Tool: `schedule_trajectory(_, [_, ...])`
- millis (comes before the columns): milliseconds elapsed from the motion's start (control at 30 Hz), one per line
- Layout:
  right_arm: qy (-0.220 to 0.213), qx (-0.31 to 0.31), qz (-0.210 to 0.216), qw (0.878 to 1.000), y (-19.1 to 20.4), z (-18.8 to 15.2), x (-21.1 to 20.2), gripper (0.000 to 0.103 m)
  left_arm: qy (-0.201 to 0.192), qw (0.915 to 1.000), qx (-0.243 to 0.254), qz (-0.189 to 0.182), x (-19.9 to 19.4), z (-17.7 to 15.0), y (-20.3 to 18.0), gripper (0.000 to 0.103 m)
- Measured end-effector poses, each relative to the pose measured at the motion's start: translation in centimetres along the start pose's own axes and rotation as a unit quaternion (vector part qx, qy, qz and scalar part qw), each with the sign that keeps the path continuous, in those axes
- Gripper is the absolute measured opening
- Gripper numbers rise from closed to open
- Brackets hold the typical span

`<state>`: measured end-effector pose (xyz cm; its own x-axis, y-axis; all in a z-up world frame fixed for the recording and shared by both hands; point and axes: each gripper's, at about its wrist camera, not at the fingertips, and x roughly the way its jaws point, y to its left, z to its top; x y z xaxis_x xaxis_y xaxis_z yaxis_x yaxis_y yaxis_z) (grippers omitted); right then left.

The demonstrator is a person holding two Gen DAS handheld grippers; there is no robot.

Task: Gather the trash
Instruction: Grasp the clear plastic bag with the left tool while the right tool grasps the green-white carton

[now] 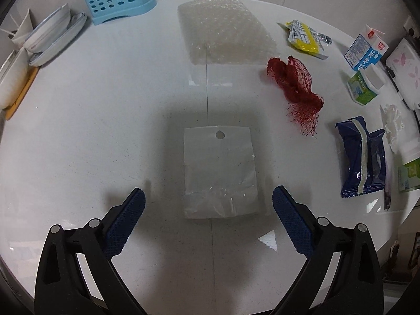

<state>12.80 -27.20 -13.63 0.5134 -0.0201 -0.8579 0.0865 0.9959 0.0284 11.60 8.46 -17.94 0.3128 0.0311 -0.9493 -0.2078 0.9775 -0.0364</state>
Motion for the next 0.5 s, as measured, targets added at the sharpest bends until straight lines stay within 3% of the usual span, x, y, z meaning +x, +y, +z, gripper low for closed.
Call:
schedule_trajectory(167, [0.008,0.006,-0.002,1.0,0.2,0.2,1.1,0.087,0.018,0.9998,-0.005,0.004,0.7,0.2,0.0,0.088])
schedule_trajectory(333, [0.015,0.016,-0.005,1.0,0.0,0.4,1.8,0.077,0.031,0.9994,-0.003,0.014,0.6,0.6,-0.3,0.073])
schedule_trajectory(467, [0.024,0.023,-0.013,0.999,-0.5,0.5,2.6,0.067,0.04,0.9989,-0.005,0.025,0.3,0.8,-0.7,0.049])
schedule_trajectory(500, [0.027,0.025,-0.015,0.999,-0.7,0.6,2.7,0.066,0.039,0.9989,-0.004,0.027,0.2,0.9,-0.8,0.036])
